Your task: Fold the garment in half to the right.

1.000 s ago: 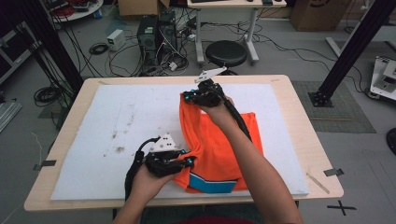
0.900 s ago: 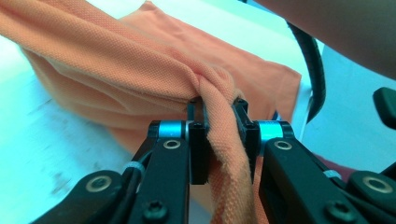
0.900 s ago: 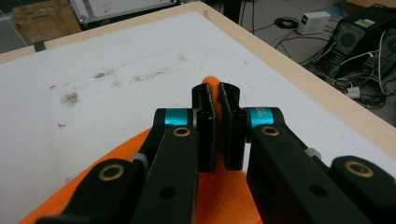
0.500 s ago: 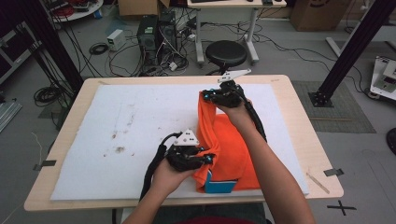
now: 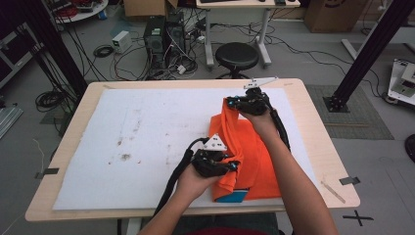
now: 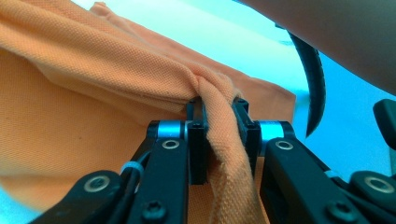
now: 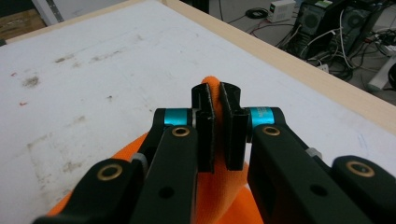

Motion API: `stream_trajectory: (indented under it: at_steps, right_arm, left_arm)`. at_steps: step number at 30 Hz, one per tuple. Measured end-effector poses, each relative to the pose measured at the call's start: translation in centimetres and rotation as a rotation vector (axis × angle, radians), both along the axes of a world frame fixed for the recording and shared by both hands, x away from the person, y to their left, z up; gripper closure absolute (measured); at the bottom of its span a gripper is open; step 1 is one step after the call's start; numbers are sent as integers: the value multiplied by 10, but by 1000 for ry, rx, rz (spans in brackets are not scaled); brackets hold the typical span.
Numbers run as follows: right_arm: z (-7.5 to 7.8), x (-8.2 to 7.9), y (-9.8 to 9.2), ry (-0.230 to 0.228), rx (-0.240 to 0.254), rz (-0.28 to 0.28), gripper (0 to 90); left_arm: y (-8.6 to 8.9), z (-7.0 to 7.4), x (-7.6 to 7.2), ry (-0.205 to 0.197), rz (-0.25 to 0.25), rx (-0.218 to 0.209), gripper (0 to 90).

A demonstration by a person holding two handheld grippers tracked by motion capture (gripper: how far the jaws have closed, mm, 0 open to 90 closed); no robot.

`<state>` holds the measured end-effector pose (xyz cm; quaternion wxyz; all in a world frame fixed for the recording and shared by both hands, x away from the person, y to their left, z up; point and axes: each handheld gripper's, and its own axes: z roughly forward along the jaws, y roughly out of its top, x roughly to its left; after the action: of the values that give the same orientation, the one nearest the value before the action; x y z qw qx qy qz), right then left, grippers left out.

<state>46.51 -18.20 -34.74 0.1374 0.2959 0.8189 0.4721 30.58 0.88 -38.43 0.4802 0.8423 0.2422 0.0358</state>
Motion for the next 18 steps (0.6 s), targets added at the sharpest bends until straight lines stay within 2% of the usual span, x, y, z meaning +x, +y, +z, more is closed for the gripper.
stream_trajectory:
  at_steps: [4,7,13,18]
  right_arm:
    - [-6,1,-10,10,-2,-20,858]
    - [-13,1,-17,22,-17,-30,857]
    - [-26,3,-31,51,-15,-54,858]
    - [-33,3,-40,65,-14,-75,856]
  left_arm:
    - [-12,-3,3,-6,-12,23,786]
    - [-21,-9,5,4,-16,34,783]
    - [-35,-18,9,15,-33,64,783]
    - [-43,-24,11,27,-36,64,754]
